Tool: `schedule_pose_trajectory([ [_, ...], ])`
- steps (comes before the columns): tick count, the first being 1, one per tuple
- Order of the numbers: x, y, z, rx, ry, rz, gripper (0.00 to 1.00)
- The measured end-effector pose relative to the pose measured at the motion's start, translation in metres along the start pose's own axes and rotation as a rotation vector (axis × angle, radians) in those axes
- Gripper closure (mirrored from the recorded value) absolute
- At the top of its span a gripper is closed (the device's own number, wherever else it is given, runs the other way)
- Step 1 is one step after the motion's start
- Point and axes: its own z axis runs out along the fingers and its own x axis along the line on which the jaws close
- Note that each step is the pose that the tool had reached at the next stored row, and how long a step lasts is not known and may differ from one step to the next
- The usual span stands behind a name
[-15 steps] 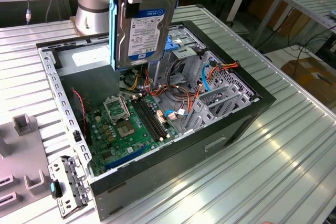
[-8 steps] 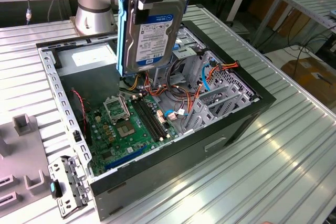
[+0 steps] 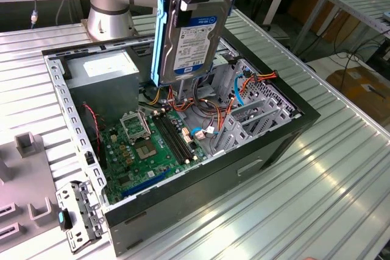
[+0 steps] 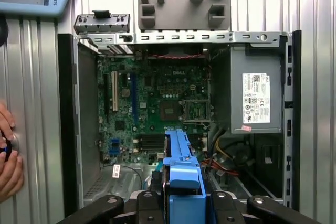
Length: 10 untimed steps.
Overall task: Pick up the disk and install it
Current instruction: 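Insert the disk into the insertion slot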
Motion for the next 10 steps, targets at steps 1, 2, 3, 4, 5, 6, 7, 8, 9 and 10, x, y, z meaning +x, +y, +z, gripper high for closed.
schedule_pose_trajectory([
  [1,0.0,-0.0007,0.0,0.0,0.0001,0.0,0.63],
  [2,0.0,-0.0008,0.0,0.0,0.0002,0.0,0.63],
  [3,-0.0001,-0.0009,0.0,0.0,0.0002,0.0,0.63],
  [4,-0.0001,-0.001,0.0,0.0,0.0002,0.0,0.63],
  [5,-0.0001,-0.001,0.0,0.0,0.0002,0.0,0.63],
  [6,0.0,-0.001,0.0,0.0,0.0002,0.0,0.63],
  [7,0.0,-0.001,0.0,0.0,0.0002,0.0,0.63],
  [8,-0.0001,-0.001,0.0,0.0,0.0002,0.0,0.63],
  [9,0.0,-0.001,0.0,0.0,0.0002,0.0,0.63],
  [10,-0.0001,-0.0011,0.0,0.0,0.0002,0.0,0.63],
])
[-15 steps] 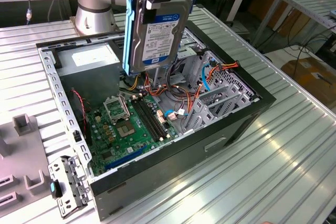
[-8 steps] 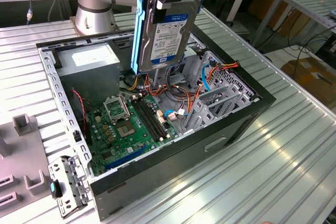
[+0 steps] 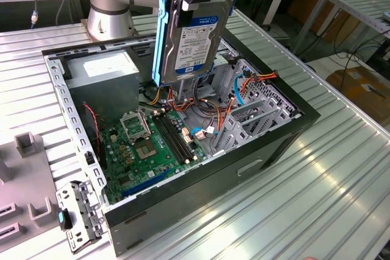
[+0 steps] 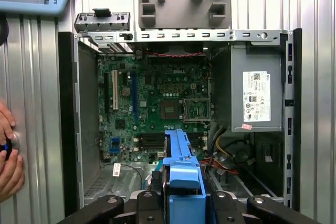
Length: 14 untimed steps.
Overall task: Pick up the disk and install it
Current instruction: 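Insert the disk into the insertion slot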
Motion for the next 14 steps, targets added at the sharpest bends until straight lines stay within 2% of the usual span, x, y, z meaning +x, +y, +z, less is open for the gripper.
schedule_pose_trajectory([
  [8,0.0013,-0.0002,0.0,0.0,0.0001,0.0,0.63],
  [9,0.0044,-0.0003,0.0001,0.0,0.0009,0.0,0.63],
  [13,0.0241,-0.0013,0.0013,0.0004,0.0129,0.0,0.63],
  [14,0.0254,-0.0026,0.0016,0.0004,0.0136,0.0,0.63],
])
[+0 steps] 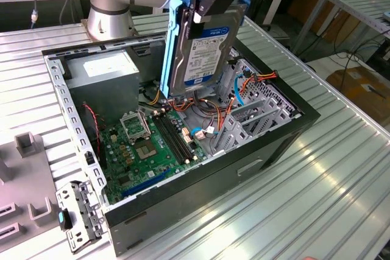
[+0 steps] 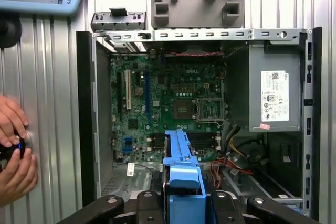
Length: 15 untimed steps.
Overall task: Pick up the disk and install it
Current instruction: 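Insert the disk into the insertion slot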
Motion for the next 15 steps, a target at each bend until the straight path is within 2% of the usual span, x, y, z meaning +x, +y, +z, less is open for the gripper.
schedule_pose_trajectory([
  [3,0.0025,-0.0055,0.001,0.0001,0.0005,0.0,0.63],
  [5,0.003,-0.0151,0.0021,0.0,0.0016,0.0,0.63],
  [9,0.0028,-0.0261,0.0041,0.0002,0.0027,0.0,0.63],
  [15,0.0121,-0.0293,0.0065,0.0003,0.0071,0.0,0.63],
])
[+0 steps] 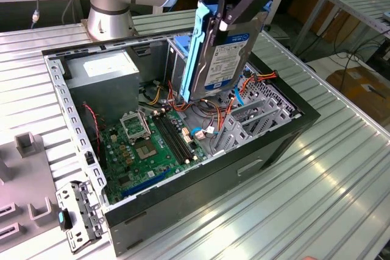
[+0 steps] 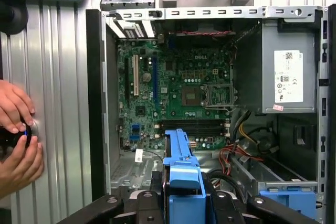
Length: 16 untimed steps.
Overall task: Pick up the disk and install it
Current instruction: 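Insert the disk into the insertion slot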
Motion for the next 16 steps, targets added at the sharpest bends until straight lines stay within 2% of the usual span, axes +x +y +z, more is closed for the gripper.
schedule_pose_trajectory([
  [1,0.0008,-0.0036,0.0005,0.0001,0.0,0.0,0.63],
  [2,0.0012,-0.0115,0.001,0.0,0.0005,0.0,0.63],
  [3,0.0016,-0.0159,0.0016,-0.0001,0.0004,0.0,0.63],
  [4,0.0018,-0.0175,0.002,-0.0001,0.0006,0.0,0.63],
  [16,0.0018,-0.0184,0.0023,0.0,0.001,0.0,0.63],
])
